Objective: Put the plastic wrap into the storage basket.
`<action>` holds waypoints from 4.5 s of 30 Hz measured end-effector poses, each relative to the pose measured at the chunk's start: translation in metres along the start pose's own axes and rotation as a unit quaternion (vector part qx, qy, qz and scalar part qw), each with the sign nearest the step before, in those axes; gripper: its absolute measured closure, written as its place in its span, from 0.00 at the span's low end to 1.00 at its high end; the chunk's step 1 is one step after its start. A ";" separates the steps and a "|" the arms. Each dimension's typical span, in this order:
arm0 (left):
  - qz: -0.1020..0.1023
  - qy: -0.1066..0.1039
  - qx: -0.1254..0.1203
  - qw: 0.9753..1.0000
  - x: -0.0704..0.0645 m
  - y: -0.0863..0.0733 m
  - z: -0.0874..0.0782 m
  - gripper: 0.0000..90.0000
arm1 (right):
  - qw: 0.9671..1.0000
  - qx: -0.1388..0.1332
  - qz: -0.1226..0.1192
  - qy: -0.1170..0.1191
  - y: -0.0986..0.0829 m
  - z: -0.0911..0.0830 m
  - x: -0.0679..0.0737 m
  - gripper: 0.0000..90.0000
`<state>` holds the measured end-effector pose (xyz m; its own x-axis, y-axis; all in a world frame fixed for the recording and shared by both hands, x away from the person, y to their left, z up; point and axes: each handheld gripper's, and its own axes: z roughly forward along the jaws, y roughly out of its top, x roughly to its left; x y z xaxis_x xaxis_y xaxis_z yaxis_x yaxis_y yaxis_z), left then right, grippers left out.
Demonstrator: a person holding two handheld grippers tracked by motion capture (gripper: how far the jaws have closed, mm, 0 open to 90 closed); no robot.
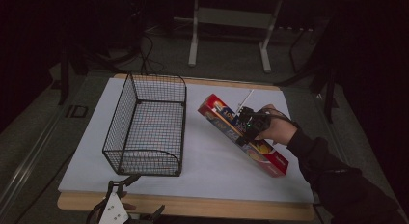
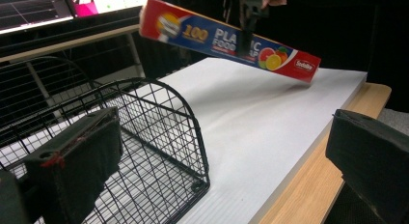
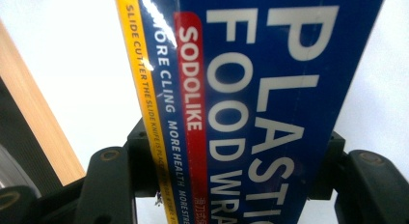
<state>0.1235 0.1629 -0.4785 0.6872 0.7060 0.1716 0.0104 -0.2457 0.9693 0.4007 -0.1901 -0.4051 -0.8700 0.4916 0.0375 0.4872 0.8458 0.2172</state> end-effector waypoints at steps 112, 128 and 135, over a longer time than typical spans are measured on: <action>0.001 -0.030 -0.008 1.000 -0.001 0.001 0.000 0.00 | 0.978 -0.150 0.145 -0.029 0.249 0.073 0.134 0.43; 0.003 -0.033 -0.004 0.999 -0.001 0.001 0.001 0.00 | 0.976 -0.162 0.142 -0.035 0.246 0.076 0.134 0.41; 0.006 -0.035 -0.003 0.999 -0.002 0.001 0.001 0.00 | 0.974 -0.164 0.151 -0.039 0.244 0.078 0.129 0.42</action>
<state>0.1230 0.1607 -0.4784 0.7363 0.6549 0.1701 -0.0020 -0.2493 0.9684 0.4132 0.0956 -0.4239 -0.6753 0.7336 0.0760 0.6594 0.5544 0.5078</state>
